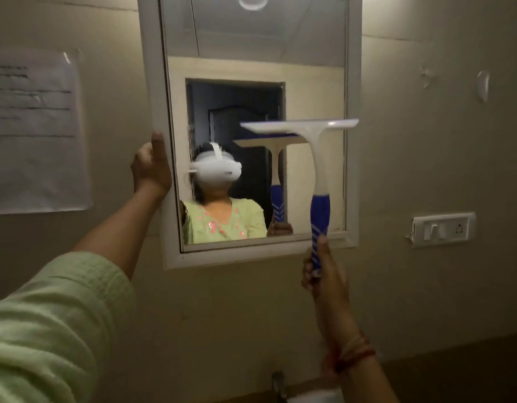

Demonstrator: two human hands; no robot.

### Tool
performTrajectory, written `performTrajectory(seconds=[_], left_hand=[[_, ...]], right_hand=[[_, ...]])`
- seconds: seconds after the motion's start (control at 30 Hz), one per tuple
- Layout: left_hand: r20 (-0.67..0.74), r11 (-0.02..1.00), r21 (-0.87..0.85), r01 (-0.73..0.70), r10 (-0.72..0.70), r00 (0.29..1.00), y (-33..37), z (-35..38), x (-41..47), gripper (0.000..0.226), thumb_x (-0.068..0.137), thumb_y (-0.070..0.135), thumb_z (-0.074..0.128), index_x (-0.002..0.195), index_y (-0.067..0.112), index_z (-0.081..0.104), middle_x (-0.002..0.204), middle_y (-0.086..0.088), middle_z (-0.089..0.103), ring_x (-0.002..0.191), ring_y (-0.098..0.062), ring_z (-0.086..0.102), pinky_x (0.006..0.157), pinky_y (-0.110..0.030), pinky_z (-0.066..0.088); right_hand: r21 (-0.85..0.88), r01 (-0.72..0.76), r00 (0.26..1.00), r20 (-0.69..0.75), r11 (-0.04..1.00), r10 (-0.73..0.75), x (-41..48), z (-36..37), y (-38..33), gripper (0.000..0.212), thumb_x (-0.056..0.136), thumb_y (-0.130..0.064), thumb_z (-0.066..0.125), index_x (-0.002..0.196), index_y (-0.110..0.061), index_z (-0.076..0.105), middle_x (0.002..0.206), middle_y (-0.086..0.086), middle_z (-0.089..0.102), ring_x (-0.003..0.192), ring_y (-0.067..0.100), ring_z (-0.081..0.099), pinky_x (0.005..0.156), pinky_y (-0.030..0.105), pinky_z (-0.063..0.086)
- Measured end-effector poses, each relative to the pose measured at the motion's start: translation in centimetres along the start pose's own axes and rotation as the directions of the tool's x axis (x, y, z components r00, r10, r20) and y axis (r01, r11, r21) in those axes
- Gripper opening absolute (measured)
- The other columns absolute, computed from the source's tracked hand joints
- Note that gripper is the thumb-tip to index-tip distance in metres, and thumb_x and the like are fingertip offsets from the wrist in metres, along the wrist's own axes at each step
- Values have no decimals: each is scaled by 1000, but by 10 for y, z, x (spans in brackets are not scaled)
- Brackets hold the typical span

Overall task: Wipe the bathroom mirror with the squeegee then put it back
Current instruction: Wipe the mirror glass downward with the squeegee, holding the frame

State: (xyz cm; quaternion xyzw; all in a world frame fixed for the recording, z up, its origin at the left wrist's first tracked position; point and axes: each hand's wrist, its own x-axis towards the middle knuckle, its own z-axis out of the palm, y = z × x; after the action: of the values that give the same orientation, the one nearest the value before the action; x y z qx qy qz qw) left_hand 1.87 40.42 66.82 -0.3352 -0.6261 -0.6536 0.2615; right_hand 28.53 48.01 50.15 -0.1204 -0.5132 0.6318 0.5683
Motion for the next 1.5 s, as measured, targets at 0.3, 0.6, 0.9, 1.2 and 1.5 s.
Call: performTrajectory(seconds=[0.3, 0.6, 0.9, 1.2, 1.5], left_hand=[[-31, 995, -5, -97, 97, 995, -4, 0, -1, 68, 84, 60, 16, 75, 2, 49, 77, -21, 49, 76, -27, 44, 68, -36, 30], [-29, 995, -21, -95, 95, 995, -2, 0, -3, 70, 88, 59, 17, 77, -1, 50, 74, -20, 48, 75, -27, 45, 67, -37, 31], [-29, 997, -40, -68, 67, 997, 1, -1, -5, 64, 90, 58, 20, 76, 3, 49, 75, -17, 47, 75, -25, 44, 67, -34, 30], [9, 997, -49, -67, 68, 998, 2, -1, -6, 61, 93, 55, 19, 74, 4, 47, 67, -12, 44, 72, -23, 43, 59, -35, 28], [11, 997, -48, -61, 61, 998, 1, -1, -5, 54, 94, 53, 20, 61, 14, 37, 61, -5, 38, 67, -22, 39, 55, -34, 26]], right_hand=[[-46, 147, 987, 69, 988, -144, 94, 53, -127, 35, 88, -45, 52, 71, -16, 57, 41, -9, 53, 35, 3, 45, 39, 15, 37], [-41, 182, 983, 14, 982, -182, 132, 71, -145, 35, 89, -46, 51, 80, -13, 59, 66, 4, 59, 59, 16, 56, 57, 24, 48], [43, 42, 982, 181, 998, -49, 146, 67, -145, 43, 87, -51, 49, 86, -9, 59, 65, 3, 51, 56, 15, 47, 53, 25, 40], [109, -72, 949, 313, 991, 35, 128, 53, -125, 45, 91, -50, 42, 81, -9, 57, 48, -4, 49, 36, 6, 45, 35, 16, 39], [165, -115, 918, 394, 980, 41, 137, 56, -133, 48, 95, -50, 32, 81, -10, 54, 47, -5, 53, 35, 5, 50, 34, 16, 41]])
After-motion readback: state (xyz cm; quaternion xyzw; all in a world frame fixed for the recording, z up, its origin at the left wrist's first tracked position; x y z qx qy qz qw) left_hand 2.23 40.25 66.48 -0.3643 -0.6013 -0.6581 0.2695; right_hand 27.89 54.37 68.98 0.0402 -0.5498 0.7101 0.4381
